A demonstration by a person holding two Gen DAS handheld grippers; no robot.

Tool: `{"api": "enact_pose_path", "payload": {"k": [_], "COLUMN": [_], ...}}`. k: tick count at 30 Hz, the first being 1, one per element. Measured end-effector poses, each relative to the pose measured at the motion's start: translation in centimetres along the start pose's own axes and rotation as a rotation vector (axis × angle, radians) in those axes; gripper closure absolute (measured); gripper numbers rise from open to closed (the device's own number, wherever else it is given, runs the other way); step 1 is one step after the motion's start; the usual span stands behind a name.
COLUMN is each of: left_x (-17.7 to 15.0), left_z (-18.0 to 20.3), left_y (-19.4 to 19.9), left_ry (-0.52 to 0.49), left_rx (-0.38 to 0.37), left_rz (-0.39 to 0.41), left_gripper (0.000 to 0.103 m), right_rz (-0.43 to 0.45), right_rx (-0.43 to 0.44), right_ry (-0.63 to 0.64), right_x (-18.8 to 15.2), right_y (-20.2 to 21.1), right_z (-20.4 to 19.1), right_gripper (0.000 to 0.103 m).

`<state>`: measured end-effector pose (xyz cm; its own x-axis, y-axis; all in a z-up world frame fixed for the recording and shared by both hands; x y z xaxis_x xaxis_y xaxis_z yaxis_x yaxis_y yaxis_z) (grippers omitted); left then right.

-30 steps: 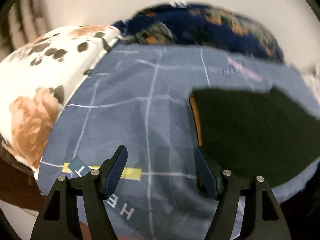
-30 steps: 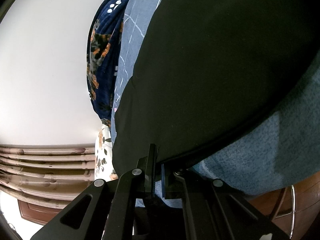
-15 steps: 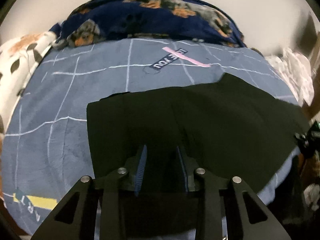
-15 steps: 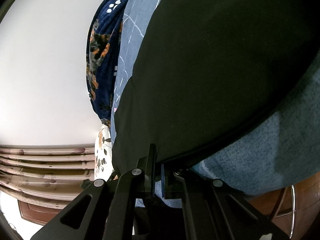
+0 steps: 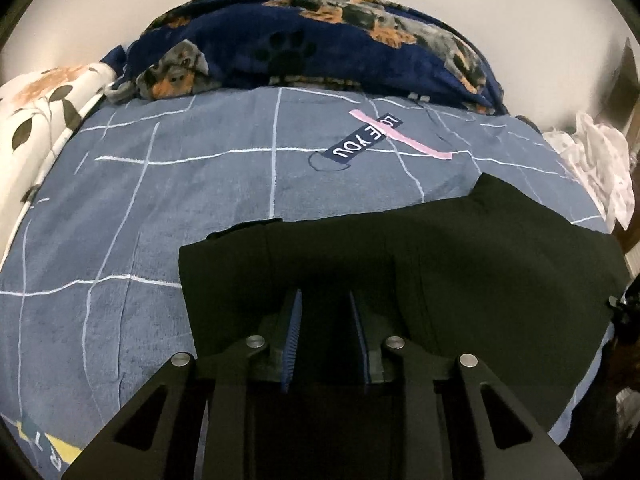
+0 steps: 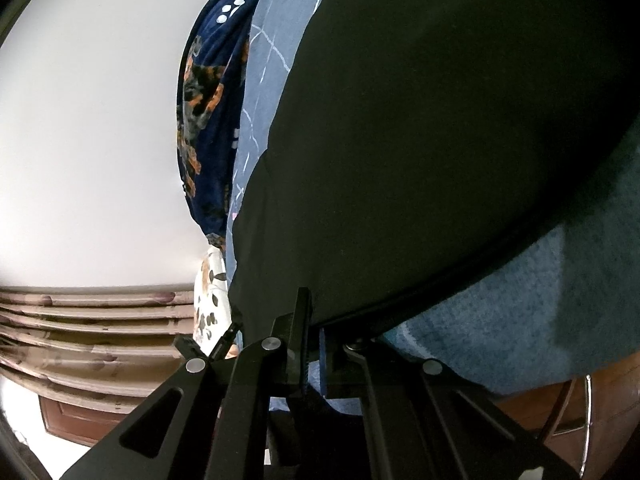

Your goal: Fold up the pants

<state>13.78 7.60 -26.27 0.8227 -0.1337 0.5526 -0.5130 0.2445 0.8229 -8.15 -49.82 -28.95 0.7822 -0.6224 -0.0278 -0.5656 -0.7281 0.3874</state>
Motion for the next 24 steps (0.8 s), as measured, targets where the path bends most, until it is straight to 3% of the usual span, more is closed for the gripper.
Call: {"api": "enact_pose_path", "payload": {"k": [10, 13, 14, 16, 24], "left_x": [1.2, 1.3, 1.0, 0.7, 0.5], "left_z": [1.7, 1.1, 0.5, -0.1, -0.4], "left_y": [3.8, 1.9, 0.8, 0.0, -0.2], "left_ry": [-0.046, -0.052, -0.027, -0.006, 0.016], "left_rx": [-0.026, 0.028, 0.015, 0.008, 0.008], "left_rz": [0.12, 0.062, 0.028, 0.023, 0.02], "left_gripper": [0.076, 0.077, 0.077, 0.082, 0.083], "right_rz": [-0.002, -0.003, -0.003, -0.004, -0.008], "right_rx": [0.005, 0.007, 0.007, 0.005, 0.031], "right_ry": [-0.004, -0.005, -0.006, -0.005, -0.025], "right_x": [0.5, 0.5, 0.3, 0.5, 0.5], "right_y": [0.5, 0.5, 0.2, 0.6, 0.5], "right_z": [0.2, 0.1, 0.0, 0.2, -0.1], "right_gripper": [0.103, 0.103, 0.103, 0.103, 0.102]}}
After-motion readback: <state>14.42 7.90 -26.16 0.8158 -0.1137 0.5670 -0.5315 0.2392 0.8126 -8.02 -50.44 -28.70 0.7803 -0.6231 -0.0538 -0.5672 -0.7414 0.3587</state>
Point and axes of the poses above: each gripper's, at about its wrist camera, not at the fingertips, and y roughly against the way its jaws point, z to its right, x to its top, the point moved 9 cm from there along -y, roughly the way its jaws point, and after that the axes turned 3 degrees about -z, right-handed, at the moved point
